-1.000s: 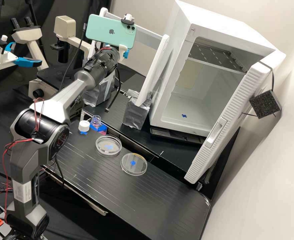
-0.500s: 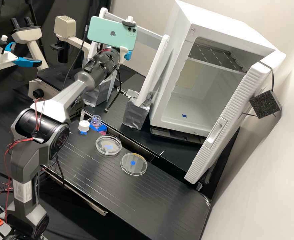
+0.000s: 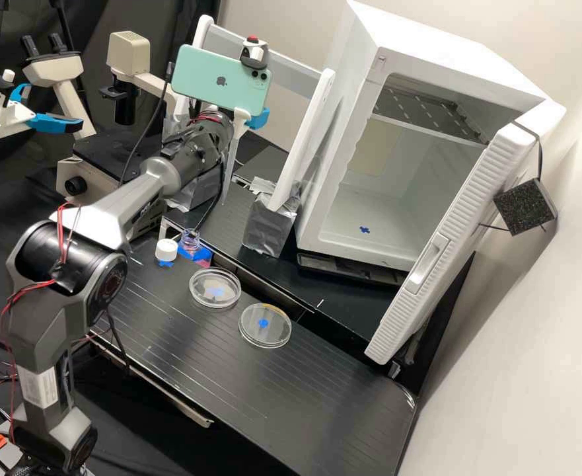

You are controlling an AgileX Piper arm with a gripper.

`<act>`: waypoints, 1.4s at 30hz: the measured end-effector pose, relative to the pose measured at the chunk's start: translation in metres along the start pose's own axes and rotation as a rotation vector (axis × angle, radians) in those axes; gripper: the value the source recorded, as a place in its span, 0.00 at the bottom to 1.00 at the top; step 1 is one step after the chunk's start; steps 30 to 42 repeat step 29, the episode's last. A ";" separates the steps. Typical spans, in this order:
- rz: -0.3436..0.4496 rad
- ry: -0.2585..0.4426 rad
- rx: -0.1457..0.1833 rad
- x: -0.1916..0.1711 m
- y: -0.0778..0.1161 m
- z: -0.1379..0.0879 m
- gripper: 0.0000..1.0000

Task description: Use the pipette

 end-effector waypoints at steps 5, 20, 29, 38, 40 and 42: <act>0.027 0.011 -0.006 -0.042 -0.006 0.003 1.00; 0.065 -0.152 0.047 -0.134 -0.039 0.049 1.00; 0.042 -0.231 0.105 -0.136 -0.053 0.074 1.00; 0.042 -0.231 0.105 -0.136 -0.053 0.074 1.00; 0.042 -0.231 0.105 -0.136 -0.053 0.074 1.00; 0.042 -0.231 0.105 -0.136 -0.053 0.074 1.00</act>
